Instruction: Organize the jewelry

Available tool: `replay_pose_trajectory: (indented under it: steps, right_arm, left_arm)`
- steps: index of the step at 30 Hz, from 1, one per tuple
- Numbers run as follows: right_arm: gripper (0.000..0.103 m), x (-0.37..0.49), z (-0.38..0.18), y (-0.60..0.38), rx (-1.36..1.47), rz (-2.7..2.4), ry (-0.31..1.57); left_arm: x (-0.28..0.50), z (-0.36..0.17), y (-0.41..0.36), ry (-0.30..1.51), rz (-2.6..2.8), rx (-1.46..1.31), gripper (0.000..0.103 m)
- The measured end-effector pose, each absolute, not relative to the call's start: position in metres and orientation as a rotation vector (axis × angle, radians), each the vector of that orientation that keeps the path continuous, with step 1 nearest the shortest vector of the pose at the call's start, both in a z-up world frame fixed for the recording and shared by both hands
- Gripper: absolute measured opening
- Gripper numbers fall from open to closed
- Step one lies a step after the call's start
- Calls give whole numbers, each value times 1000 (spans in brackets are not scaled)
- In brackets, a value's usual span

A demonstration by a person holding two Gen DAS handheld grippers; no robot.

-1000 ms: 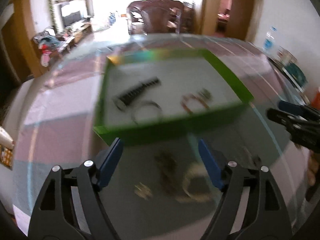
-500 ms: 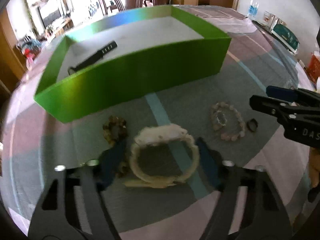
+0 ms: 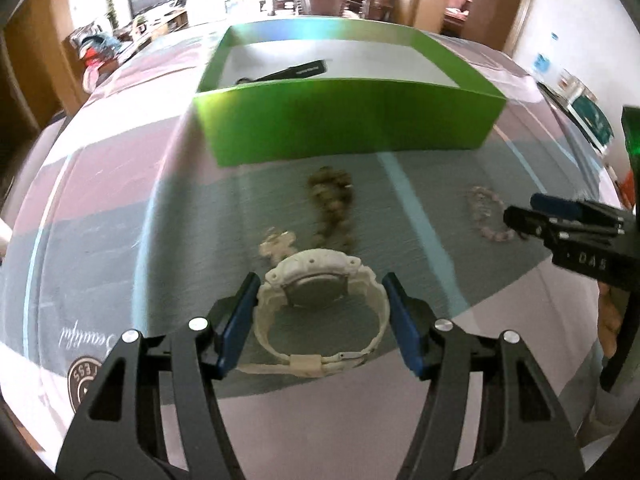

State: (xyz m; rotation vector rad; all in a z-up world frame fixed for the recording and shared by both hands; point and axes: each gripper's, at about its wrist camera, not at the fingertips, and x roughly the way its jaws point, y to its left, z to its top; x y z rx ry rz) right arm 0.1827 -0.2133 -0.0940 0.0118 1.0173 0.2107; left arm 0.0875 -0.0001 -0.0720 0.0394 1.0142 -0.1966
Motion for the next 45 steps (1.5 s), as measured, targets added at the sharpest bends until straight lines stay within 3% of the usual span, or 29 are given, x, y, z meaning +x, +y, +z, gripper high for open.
replay_pose_trajectory:
  steps: [8,11,15,16,18,20,26,29,38,45]
  right_arm:
    - [61,178,-98,-202,-18,236,1026]
    - [52,178,-96,-208,-3,221,1014]
    - [49,179,-92,-217,12,191,999]
    - [47,180,-92,-217,8,189,999]
    - [30,182,-95,-217,-3,185,1009]
    - [21,184,-101,-214,-22,192,1024]
    - [21,183,-103,-205,-70,183,1002]
    - [8,181,-102,-202,-77,202,1001]
    - [8,162,-62,-195,-2,367,894]
    - [8,152,-76,-189,-51,352,997]
  left_arm:
    - [91,-83,-2,1043,-202,26,63]
    - [91,-86,0,1050,-202,19,63]
    - [91,-87,0,1050,-202,16,63]
    - [91,-87,0,1050,-202,15,63]
    - [91,-87,0,1051,-203,12,63]
    - [92,-88,0,1052,-203,9,64]
    - [92,-88,2,1055,-196,2,66]
    - [92,-89,1,1054,-195,6,67]
    - [92,-89,0,1054,-195,8,68]
    - [91,-89,1,1054,-198,0,68]
